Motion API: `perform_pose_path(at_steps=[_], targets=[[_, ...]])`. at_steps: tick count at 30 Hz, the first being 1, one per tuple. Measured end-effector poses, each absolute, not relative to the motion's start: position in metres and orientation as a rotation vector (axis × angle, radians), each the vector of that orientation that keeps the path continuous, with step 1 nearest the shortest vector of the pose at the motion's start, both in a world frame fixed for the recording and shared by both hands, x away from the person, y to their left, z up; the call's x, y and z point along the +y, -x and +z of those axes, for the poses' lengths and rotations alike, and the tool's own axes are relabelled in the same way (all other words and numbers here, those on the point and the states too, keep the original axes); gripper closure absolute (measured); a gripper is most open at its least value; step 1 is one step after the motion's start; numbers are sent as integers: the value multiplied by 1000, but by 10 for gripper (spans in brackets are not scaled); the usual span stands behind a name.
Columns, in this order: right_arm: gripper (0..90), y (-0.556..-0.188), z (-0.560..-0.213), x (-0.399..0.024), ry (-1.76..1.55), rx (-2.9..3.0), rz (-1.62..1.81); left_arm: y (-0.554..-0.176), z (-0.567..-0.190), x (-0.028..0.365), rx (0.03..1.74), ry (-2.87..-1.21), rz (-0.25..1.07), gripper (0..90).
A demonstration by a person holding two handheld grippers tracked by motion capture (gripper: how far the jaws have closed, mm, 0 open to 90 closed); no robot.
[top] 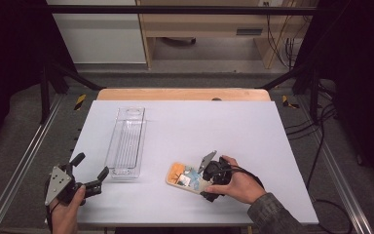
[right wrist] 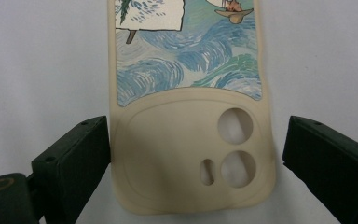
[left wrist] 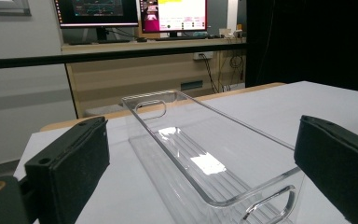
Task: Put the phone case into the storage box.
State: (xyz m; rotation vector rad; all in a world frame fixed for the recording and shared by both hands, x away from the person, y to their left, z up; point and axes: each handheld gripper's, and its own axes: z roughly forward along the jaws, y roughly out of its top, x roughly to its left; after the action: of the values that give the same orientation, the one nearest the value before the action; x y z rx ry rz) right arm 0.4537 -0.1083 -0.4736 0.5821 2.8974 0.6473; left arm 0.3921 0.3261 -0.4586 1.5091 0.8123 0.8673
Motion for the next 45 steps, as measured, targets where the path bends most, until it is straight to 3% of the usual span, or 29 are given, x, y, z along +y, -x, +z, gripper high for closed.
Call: perform_pose_path(at_steps=[29, 45], targets=[[113, -455, -483, -114, -635, 2925, 696, -391, -457, 327, 818, -1503, 876, 29], [121, -471, -446, -113, -777, 2927, 700, -383, -442, 315, 750, -1534, 929, 26]])
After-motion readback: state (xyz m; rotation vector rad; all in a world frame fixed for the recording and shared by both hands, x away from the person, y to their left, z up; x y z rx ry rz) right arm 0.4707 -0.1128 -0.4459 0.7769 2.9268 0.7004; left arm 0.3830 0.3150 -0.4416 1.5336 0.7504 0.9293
